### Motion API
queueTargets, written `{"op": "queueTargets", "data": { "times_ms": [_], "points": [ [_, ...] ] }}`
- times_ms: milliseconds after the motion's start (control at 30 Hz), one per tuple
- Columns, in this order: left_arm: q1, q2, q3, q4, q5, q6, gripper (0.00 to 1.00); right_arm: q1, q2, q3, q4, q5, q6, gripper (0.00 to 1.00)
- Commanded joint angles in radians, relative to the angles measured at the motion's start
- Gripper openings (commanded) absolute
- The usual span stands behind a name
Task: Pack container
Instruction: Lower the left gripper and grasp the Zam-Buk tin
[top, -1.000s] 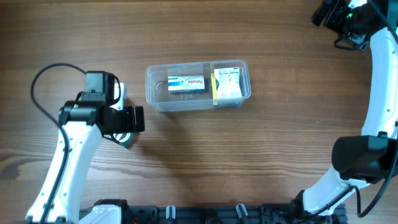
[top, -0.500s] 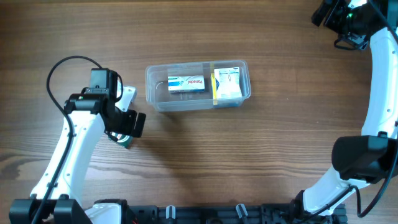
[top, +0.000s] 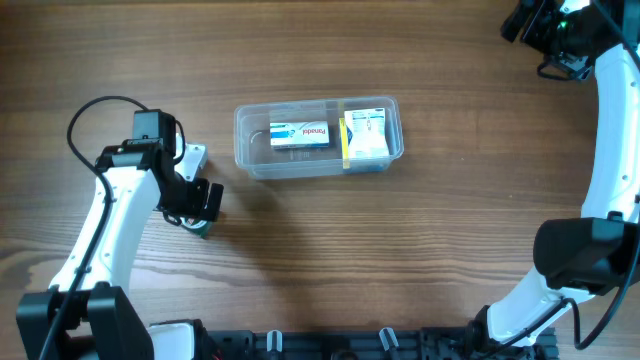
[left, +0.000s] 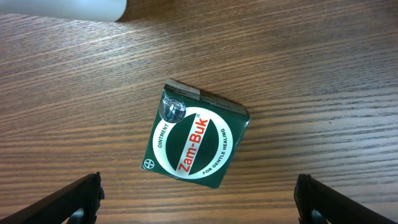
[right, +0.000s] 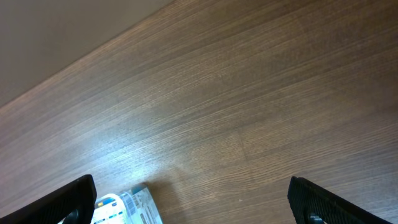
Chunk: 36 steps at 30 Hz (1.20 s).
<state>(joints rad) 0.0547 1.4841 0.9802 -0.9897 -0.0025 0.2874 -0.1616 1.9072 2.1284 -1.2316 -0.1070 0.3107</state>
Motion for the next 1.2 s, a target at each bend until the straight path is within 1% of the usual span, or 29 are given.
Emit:
{"op": "queueTargets", "data": {
  "times_ms": [0, 533, 633, 867, 933, 1067, 1167],
  "points": [
    [0.006, 0.010, 0.003, 0.014, -0.007, 0.023, 1.00, 0.005, 0.001, 0.003, 0.000, 0.013, 0.011, 1.00],
    [0.007, 0.057, 0.003, 0.040, -0.018, 0.024, 1.00, 0.005, 0.001, 0.003, 0.000, 0.013, 0.010, 1.00],
    [0.007, 0.057, 0.003, 0.040, -0.018, 0.047, 1.00, 0.005, 0.001, 0.003, 0.000, 0.013, 0.010, 1.00],
    [0.010, 0.057, 0.002, 0.037, -0.018, 0.051, 1.00, 0.005, 0.001, 0.003, 0.000, 0.013, 0.011, 1.00],
    [0.011, 0.057, 0.001, 0.032, -0.018, 0.077, 0.99, 0.005, 0.001, 0.003, 0.000, 0.013, 0.010, 1.00],
    [0.011, 0.057, 0.000, 0.032, -0.018, 0.077, 0.99, 0.005, 0.001, 0.003, 0.000, 0.013, 0.010, 1.00],
    [0.011, 0.057, 0.000, 0.032, -0.018, 0.101, 0.99, 0.005, 0.001, 0.003, 0.000, 0.013, 0.010, 1.00]
  ]
}}
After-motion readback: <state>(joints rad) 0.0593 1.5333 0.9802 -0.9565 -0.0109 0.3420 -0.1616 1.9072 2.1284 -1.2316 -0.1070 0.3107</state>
